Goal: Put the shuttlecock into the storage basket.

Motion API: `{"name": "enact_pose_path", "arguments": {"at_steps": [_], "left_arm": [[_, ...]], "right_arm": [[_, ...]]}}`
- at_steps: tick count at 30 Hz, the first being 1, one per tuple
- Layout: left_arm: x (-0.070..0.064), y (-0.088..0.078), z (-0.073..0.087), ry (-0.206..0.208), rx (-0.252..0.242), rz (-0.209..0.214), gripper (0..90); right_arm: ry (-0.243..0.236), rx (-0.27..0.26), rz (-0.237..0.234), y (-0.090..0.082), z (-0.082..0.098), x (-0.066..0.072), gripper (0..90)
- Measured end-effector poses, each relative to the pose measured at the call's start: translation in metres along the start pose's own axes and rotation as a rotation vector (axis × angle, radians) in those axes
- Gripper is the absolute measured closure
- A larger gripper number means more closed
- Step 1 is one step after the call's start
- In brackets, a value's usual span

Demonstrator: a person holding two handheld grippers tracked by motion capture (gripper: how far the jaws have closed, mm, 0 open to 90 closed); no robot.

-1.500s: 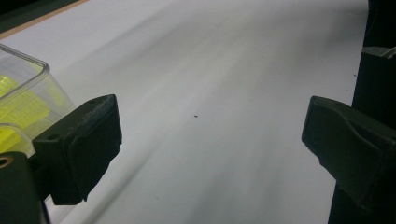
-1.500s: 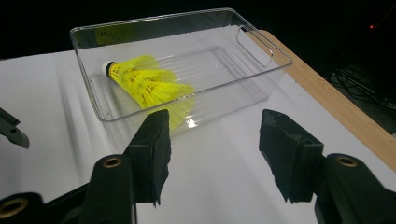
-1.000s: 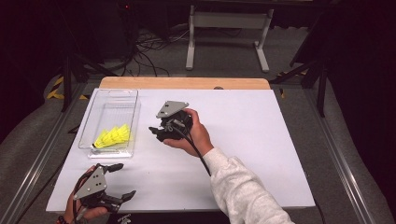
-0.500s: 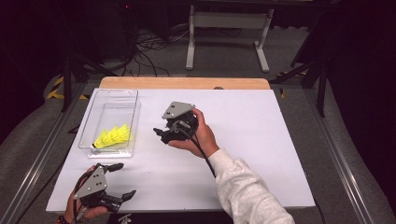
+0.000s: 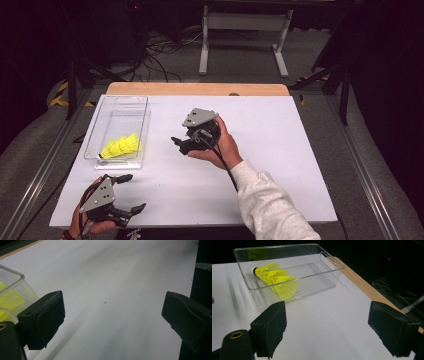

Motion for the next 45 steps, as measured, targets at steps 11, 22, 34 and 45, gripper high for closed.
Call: {"name": "enact_pose_path", "arguments": {"at_steps": [11, 22, 34, 45], "left_arm": [[0.000, 0.001, 0.000, 0.000, 0.002, 0.000, 5.7], [0.000, 0.001, 0.000, -0.001, 0.004, -0.002, 5.7], [0.000, 0.002, 0.000, -0.003, 0.005, -0.001, 5.7], [0.000, 0.002, 0.000, 0.003, 0.004, -0.004, 5.8]], "right_arm": [[-0.019, 0.010, 0.029, -0.012, 0.004, -0.006, 16.2], [-0.028, 0.015, 0.055, -0.024, 0.009, -0.012, 16.2], [-0.029, 0.011, 0.085, -0.039, 0.014, -0.019, 16.2], [-0.027, 0.002, 0.123, -0.062, 0.018, -0.030, 16.1]]}}
Point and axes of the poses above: each handheld gripper's, and its own axes: y roughly forward along the jaws, z roughly out of its underside, x roughly to its left, the point moved 5 cm from there along y, roughly forward along the jaws, and after that the axes turned 10 degrees about -x, right-handed, at the moved point
